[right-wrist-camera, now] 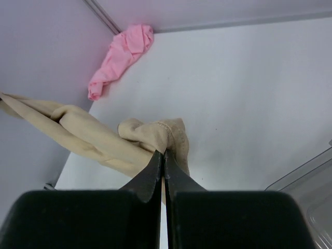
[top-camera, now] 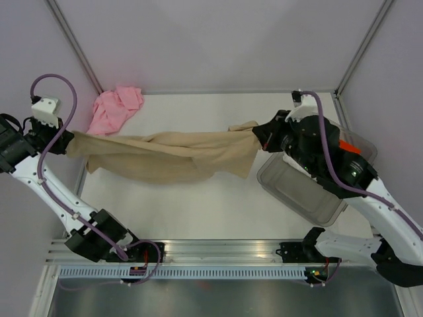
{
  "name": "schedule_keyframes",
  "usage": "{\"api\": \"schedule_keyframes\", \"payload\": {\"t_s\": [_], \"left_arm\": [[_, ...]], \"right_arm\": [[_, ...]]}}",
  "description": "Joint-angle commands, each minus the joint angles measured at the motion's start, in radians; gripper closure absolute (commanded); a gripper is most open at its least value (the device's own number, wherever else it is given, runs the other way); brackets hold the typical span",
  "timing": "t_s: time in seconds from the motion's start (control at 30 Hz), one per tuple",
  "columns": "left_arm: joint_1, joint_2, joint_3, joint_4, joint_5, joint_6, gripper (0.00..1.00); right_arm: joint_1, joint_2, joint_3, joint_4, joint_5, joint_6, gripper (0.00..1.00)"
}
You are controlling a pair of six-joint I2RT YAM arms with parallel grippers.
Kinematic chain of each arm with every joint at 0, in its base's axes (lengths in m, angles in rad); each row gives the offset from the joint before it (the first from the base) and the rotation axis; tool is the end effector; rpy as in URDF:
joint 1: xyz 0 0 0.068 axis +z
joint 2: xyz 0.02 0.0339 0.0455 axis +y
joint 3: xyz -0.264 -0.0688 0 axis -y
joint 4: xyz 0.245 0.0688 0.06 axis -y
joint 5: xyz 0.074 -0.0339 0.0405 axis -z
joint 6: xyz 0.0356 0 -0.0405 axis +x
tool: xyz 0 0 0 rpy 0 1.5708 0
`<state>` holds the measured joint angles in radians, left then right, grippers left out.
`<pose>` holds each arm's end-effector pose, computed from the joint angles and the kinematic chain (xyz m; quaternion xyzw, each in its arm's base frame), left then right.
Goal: Roll the t-shirts
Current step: Flatten the tshirt
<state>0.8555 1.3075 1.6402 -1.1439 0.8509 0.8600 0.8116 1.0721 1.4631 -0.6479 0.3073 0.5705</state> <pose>0.1713 0.1564 0.4344 0.1549 0.8456 0.0047 0.5108 0.1467 0.1389 0.4668 -0.0013 0.7881 0.2913 0.5423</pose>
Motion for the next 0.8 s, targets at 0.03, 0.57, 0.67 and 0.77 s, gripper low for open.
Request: {"api": "schedule_keyframes", "payload": {"t_s": [0.03,0.57,0.67,0.77], "left_arm": [[0.010,-0.030,0.040,-0.102,0.123,0.050,0.98],[-0.372,0.306,0.277,0.210,-0.001,-0.321,0.98],[-0.386,0.387,0.464,0.301,-0.018,-0.525,0.98],[-0.388,0.424,0.595,0.344,-0.044,-0.579,0.98]], "right_arm": [[0.001,-0.078,-0.007,-0.027,-0.039,-0.018,1.00],[-0.331,0.665,0.572,0.101,-0.405,-0.061,1.00],[-0.353,0.836,0.927,0.021,-0.415,-0.031,1.00],[-0.359,0.852,1.031,0.045,-0.407,-0.018,1.00]]}}
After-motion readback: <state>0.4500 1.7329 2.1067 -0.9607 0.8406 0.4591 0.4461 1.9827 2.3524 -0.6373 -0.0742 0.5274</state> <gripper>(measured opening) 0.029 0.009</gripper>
